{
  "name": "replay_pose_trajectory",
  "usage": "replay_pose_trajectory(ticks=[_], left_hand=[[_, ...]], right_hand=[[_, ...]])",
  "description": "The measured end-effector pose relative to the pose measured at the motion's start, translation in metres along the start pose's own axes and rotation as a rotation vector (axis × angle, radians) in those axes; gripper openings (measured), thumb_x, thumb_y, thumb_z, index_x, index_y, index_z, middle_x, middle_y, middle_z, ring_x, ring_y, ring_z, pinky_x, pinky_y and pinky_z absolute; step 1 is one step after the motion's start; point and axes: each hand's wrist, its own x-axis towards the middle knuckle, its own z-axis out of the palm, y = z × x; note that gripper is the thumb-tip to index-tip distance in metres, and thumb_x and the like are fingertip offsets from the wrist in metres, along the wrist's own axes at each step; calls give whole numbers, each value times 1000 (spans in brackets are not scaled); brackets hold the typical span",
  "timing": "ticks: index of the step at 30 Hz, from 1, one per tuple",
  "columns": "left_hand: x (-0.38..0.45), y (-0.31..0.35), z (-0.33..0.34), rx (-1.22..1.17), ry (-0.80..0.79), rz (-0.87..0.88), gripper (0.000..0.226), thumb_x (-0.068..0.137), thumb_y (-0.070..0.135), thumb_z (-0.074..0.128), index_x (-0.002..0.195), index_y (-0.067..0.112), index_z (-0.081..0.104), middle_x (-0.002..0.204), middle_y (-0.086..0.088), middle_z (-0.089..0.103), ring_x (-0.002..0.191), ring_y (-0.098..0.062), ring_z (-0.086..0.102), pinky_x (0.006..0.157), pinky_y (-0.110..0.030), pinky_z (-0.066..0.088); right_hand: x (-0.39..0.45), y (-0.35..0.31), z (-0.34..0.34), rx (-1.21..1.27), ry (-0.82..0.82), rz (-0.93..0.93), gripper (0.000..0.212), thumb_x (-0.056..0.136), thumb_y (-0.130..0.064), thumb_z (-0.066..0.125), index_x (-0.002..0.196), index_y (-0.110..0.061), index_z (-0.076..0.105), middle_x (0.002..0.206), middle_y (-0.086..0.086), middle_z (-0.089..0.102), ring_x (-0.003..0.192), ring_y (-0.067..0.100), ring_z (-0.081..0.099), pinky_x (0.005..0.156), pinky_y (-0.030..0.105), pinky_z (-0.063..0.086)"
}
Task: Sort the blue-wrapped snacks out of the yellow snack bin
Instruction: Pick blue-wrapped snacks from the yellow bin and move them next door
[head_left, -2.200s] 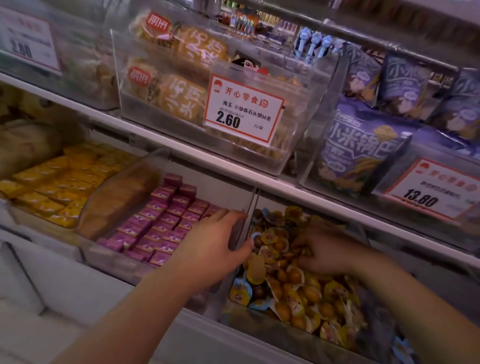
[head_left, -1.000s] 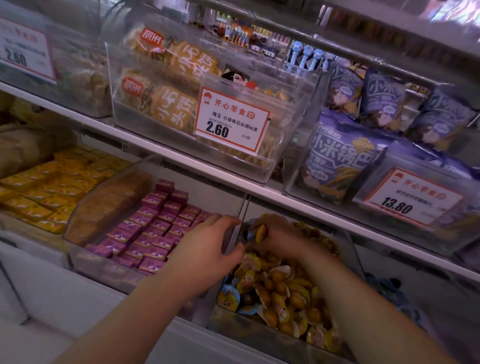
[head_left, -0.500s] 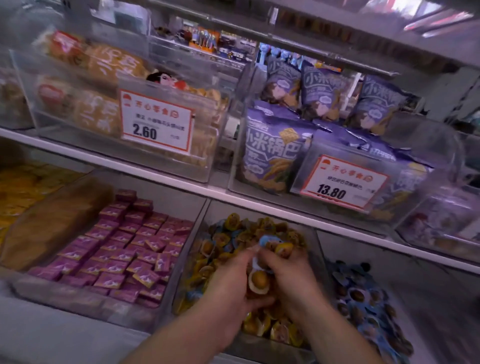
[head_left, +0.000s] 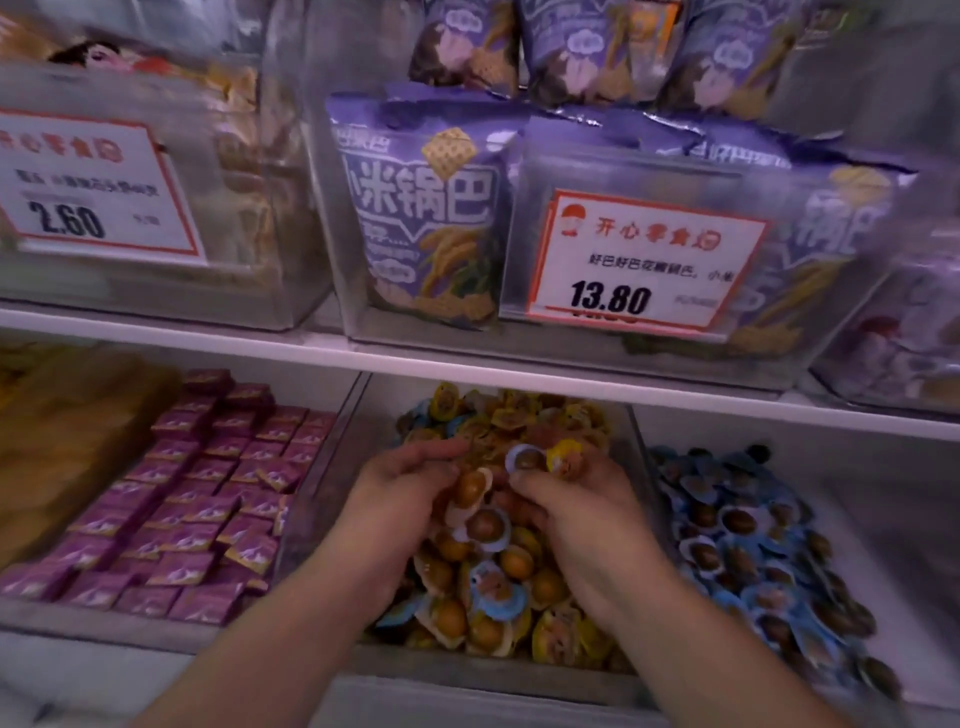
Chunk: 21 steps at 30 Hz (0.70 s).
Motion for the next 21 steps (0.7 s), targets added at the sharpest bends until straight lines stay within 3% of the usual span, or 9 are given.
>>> replay_pose_trajectory(ticks=[2,4,6,8,10,13,15,17,21], left_hand=[[5,-7,-1,354,-12,197,22,95,7,58,107,19,72,92,0,77,90,-15,72,79,-28,58],[3,-11,-3,679,-100,421,21,93,13,61,106,26,71,92,12,73,91,-1,67,84,-22,54],[-3,-14,-6,932,-165,599,21,91,21,62,108,31,70,96,18,67,92,3,63,83,-20,51],[-8,-15,-9,1112,-214,706,24,88,25,60,110,30,69,101,12,65,96,-7,62,82,-27,51],[-11,-13,-15,1171,-220,738,25,88,20,58,110,27,70,101,8,64,97,-14,62,82,-31,50],[-11,-11,-26,1178,-245,687,22,92,21,59,111,25,70,104,7,64,98,-13,61,85,-36,51],[-14,-11,-30,1203,-295,664,25,92,37,59,114,28,68,105,11,62,99,-9,60,87,-36,50],[-17,-12,-33,1243,-323,656,35,88,50,61,117,32,65,107,14,60,102,-6,58,89,-34,49],[-17,-11,-35,1266,-280,699,37,82,47,69,116,33,66,109,17,62,103,-6,59,91,-35,49]], right_hand=[[1,-3,-4,-289,-12,-164,22,79,-5,75,92,-23,76,92,0,77,91,17,73,86,37,58],[1,-13,-9,-494,-55,-309,21,75,-6,78,77,-27,74,80,-15,74,82,-4,69,76,15,54],[1,-21,-14,-701,-38,-441,32,72,-9,81,85,-35,68,77,-28,66,81,-16,62,70,0,43],[-2,-23,-16,-959,-30,-478,55,72,-25,82,122,-32,59,84,-25,61,86,-6,63,75,7,47],[-7,-20,-15,-1289,-47,-436,93,74,-44,78,150,-26,28,91,-9,67,90,18,68,74,27,54],[-8,-20,-15,-1558,-42,-374,114,79,-51,72,156,-17,-5,98,6,67,88,28,67,63,33,49],[-13,-27,-13,-1635,-23,-370,108,82,-46,71,156,-17,-3,97,7,66,88,29,66,61,32,43],[-20,-35,-14,-1733,28,-512,83,83,-40,69,150,-21,23,91,3,65,84,28,67,57,31,38],[-36,-47,-14,-1696,-83,-653,38,85,-52,62,114,-31,50,80,-5,63,76,22,65,52,29,35]])
